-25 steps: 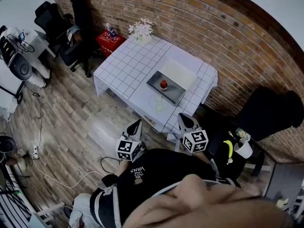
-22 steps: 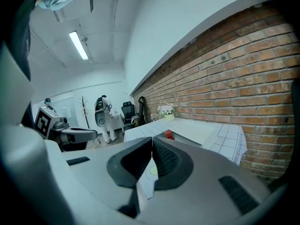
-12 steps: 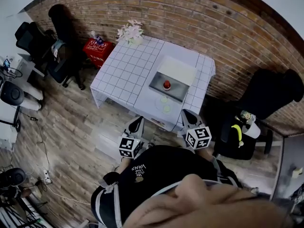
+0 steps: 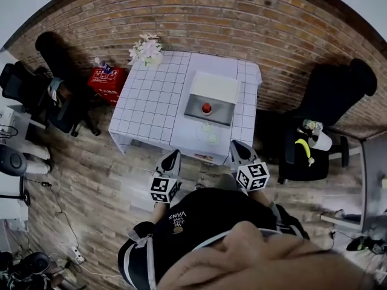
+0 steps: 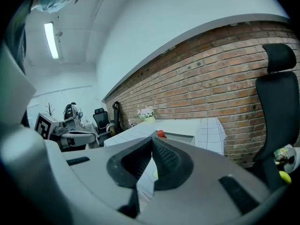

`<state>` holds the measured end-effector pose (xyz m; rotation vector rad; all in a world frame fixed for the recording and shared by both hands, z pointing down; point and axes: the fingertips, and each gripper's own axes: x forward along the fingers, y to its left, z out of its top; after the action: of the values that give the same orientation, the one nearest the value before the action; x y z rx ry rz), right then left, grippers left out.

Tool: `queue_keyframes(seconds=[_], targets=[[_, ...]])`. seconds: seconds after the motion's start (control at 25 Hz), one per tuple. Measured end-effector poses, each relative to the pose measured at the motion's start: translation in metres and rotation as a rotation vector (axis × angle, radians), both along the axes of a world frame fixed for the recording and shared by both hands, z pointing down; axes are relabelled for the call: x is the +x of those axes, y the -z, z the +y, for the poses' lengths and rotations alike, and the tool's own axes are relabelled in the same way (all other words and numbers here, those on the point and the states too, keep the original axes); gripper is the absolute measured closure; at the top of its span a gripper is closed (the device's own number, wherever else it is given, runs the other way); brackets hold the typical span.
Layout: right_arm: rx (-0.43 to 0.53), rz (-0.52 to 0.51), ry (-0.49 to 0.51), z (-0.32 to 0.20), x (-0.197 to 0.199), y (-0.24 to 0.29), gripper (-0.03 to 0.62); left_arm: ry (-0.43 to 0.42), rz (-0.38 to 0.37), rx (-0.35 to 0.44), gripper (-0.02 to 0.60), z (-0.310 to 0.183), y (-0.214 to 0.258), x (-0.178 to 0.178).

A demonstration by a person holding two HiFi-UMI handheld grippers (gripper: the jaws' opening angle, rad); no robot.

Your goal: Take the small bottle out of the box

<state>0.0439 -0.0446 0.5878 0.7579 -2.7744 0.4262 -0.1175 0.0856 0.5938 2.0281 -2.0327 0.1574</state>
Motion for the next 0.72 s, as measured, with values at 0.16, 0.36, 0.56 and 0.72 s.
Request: queue_keyframes(seconds=[0.16, 0.36, 0.56, 0.72], targets=[[-0.006, 0.003, -0.031, -0.012, 0.001, -0.001, 0.592, -0.035, 0.01, 0.008, 0.571, -0.017, -0.001, 0.002], [0.0, 0.004, -0.036, -0.036, -0.003, 0.002, 0.592, -0.07, 0.011, 0.017, 0.571, -0.05, 0.0, 0.006], [0.01, 0.002, -0.028, -0.057, -0.009, 0.004, 0.592, -0.106, -0.005, 0.03, 0.572, -0.082, 0.003, 0.01], [0.01, -0.003, -0.021, -0.073, -0.01, 0.005, 0.592, -0.122, -0.02, 0.034, 0.571, -0.105, 0.004, 0.011]])
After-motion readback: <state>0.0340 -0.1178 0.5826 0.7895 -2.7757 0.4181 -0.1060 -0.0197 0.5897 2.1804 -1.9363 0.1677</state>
